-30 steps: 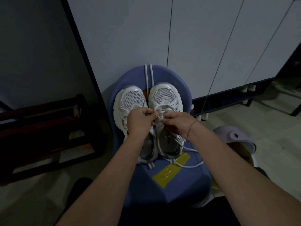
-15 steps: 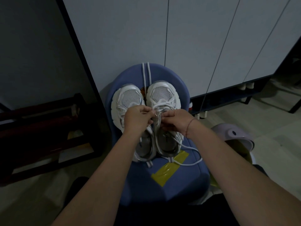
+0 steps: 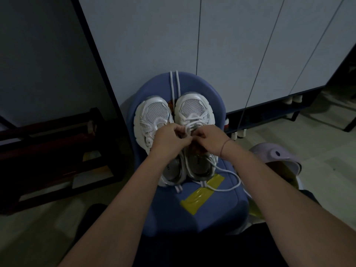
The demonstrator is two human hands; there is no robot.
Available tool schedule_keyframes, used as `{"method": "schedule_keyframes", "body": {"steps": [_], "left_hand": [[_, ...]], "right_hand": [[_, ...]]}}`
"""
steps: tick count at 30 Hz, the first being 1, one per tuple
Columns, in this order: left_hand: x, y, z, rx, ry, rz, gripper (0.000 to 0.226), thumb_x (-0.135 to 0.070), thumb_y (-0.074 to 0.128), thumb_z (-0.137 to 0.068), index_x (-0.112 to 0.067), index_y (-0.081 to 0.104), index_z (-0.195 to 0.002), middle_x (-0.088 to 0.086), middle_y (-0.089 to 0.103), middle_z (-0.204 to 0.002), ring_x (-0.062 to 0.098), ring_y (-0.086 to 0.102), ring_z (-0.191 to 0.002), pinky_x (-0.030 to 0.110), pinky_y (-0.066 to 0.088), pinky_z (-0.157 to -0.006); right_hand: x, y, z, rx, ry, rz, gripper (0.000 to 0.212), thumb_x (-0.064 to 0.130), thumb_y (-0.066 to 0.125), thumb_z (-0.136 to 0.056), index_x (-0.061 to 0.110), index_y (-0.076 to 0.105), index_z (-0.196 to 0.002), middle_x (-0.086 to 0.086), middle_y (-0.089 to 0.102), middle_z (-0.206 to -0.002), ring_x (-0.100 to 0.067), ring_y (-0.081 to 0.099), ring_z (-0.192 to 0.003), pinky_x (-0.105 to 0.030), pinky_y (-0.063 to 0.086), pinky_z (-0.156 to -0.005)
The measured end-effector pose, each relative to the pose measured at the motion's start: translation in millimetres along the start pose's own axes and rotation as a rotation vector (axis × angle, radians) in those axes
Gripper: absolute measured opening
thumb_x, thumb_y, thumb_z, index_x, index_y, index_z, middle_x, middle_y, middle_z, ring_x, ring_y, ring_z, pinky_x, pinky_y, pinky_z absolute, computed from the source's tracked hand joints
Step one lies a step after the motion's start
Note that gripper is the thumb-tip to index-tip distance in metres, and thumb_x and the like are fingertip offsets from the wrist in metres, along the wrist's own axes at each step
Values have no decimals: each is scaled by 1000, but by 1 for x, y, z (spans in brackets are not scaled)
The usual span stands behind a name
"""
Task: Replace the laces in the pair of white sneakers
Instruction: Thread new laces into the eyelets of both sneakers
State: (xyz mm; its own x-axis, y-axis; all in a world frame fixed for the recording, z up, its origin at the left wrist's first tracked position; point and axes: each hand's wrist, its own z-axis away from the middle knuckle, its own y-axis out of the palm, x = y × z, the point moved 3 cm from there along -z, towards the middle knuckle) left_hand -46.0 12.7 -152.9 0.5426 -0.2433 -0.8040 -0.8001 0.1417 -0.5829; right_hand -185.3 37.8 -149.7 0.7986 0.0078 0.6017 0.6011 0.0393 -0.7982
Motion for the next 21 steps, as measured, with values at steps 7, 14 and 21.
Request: {"method": "schedule_keyframes", "body": {"steps": [7,14,21], "left_hand": [[5,-4,2,-66,-14,75,22,-16,76,-83,-8,76,-103,-1,72,-91,-6,57,-70,0,42,-65],[7,-6,0,-25,-50,152,20,-14,75,-83,-10,76,-102,0,74,-98,8,66,-90,22,52,-87],[11,-5,1,23,-86,287,20,-7,71,-86,-10,72,-106,3,72,-95,4,65,-83,18,52,-82]], "right_hand": [[-2,1,42,552,-95,172,11,11,53,-92,10,57,-82,4,60,-65,-8,57,-54,-21,45,-58],[2,0,42,447,-8,127,15,12,52,-93,5,64,-91,2,61,-59,-6,58,-48,-17,48,-52],[6,9,3,-134,68,-50,20,21,54,-93,11,69,-85,-4,60,-65,-19,57,-59,-24,41,-51]]}}
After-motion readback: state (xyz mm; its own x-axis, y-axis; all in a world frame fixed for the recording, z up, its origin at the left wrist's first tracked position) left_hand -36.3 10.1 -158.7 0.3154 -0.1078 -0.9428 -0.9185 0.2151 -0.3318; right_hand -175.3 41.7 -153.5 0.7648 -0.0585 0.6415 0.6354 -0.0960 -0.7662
